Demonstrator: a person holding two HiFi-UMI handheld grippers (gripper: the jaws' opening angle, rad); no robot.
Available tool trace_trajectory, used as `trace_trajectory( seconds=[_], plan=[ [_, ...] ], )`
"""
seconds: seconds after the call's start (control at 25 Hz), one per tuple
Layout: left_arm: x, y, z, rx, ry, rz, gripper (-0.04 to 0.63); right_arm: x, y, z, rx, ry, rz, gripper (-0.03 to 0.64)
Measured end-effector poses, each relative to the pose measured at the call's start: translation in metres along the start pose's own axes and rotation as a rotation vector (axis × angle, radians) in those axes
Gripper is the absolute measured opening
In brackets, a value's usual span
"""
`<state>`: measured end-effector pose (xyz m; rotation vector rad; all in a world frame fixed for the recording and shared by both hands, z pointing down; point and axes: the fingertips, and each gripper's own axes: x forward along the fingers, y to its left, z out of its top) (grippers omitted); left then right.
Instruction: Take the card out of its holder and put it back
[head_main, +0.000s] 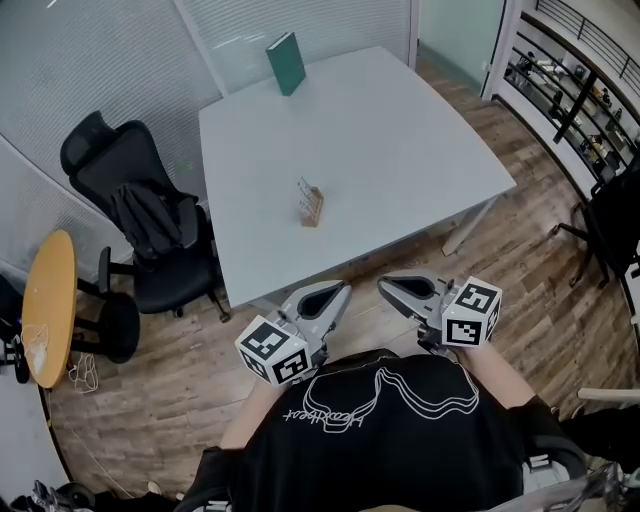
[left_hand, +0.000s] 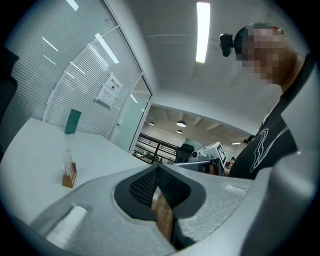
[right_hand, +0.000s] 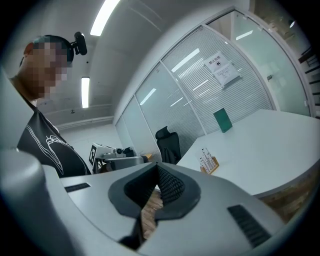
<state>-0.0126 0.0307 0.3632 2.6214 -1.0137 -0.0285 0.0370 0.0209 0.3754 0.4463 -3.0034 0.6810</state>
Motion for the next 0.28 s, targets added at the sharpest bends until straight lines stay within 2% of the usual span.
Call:
trace_trajectory(
  seconds=[0.28],
  plan=[
    [0.0041,0.0104,-0.0057,-0.019,-0.013,0.002,0.014,0.003,-0.0081,-0.0034,-0.009,0.011,-0.003,0.009]
  ],
)
